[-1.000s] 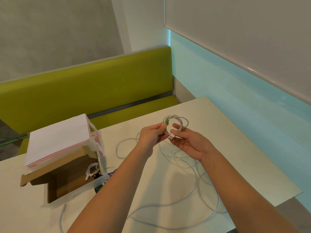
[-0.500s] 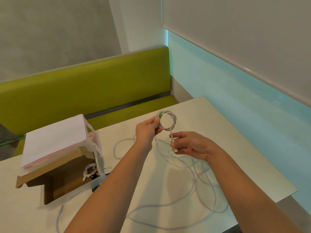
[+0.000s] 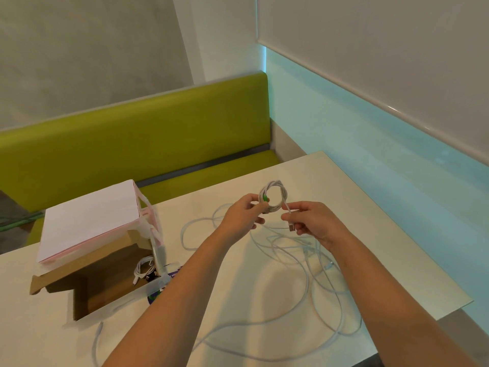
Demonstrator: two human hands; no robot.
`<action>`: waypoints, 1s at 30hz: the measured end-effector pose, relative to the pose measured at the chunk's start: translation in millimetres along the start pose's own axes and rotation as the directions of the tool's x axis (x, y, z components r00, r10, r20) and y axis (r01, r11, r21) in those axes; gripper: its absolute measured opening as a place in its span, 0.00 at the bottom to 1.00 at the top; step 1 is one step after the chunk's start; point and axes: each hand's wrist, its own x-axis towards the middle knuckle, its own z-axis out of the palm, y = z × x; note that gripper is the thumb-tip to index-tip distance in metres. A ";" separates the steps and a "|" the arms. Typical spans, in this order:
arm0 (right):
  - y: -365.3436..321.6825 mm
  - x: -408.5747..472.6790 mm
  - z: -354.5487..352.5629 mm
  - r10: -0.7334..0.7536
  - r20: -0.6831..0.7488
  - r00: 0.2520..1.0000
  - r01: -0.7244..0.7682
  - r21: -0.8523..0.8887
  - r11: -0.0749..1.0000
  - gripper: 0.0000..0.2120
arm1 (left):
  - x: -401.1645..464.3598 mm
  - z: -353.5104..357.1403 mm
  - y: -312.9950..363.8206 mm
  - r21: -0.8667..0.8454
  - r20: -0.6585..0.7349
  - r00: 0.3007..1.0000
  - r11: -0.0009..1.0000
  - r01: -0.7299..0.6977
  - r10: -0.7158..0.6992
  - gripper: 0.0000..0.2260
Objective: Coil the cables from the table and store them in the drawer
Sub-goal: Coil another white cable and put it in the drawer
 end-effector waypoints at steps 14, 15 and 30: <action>5.5 3.7 18.6 -0.258 -0.180 0.949 0.182 -0.354 0.917 0.10 | -2.8 5.4 -6.7 -0.364 -0.082 0.995 0.931 0.030 -0.064 0.09; 5.9 4.5 20.2 -0.282 -0.199 0.939 0.196 -0.365 0.910 0.10 | -4.0 5.9 -7.1 -0.410 -0.061 0.995 0.910 0.051 -0.083 0.09; 3.2 6.6 34.9 -0.068 -0.081 0.994 0.094 0.388 0.917 0.18 | -17.9 15.6 -21.0 -0.476 -0.052 0.995 0.878 0.045 -0.080 0.10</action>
